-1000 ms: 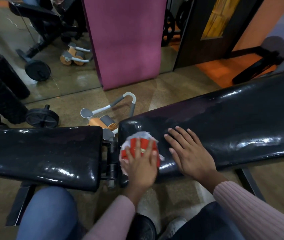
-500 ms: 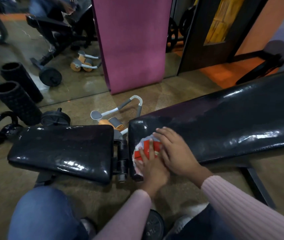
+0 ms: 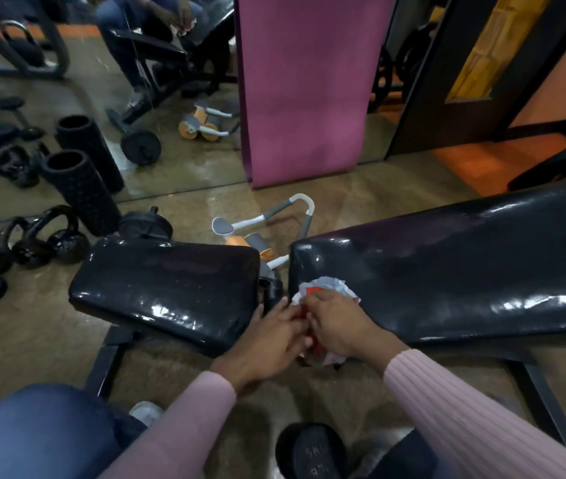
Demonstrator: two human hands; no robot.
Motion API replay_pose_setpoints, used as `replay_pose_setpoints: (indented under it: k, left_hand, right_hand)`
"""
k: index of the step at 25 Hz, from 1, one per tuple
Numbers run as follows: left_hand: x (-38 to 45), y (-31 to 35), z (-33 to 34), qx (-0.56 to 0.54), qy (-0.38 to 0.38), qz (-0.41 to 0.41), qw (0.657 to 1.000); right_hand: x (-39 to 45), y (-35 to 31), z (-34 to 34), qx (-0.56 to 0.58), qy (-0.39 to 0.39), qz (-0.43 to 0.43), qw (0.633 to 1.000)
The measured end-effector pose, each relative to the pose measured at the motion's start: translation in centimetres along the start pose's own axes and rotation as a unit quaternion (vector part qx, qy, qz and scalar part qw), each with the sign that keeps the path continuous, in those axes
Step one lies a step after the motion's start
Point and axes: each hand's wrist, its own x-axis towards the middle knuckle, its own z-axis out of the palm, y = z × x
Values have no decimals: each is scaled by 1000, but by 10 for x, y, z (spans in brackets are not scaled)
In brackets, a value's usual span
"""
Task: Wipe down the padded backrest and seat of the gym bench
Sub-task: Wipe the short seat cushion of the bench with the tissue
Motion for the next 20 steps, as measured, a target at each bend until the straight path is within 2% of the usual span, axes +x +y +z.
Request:
replay_pose_setpoints:
  k: [2,3,8,12,14,16,18,19,20]
  left_hand:
    - [-9,-19,-19,38,23,-19,999]
    - [-10,-29,-29,50,35,-28,998]
    - [-24,-92,-75,117,92,-98,984]
    - [-51,-141,-92,52,153,-219,962]
    - [-61,-159,-100,33,180,-255,950]
    - [-69,-176,-106,37,200,-275,940]
    - [-76,-191,-110,46,228,-293,927]
    - [-78,-196,-111,47,242,-299,922]
    - [-79,-201,-113,45,253,-303,918]
  right_hand:
    - [-5,-1,17,-155,31,10,987]
    - [-9,-3,21,-186,58,24,980]
    - [-1,-7,37,-161,74,23,984]
    - [11,-18,63,-210,64,-57,974]
    - [21,-26,81,-214,91,-89,969]
    - [27,-42,90,-123,140,-77,979]
    - [27,-67,90,82,206,-2,975]
    - [28,-79,89,215,224,52,949]
    - [31,-91,88,314,263,99,907]
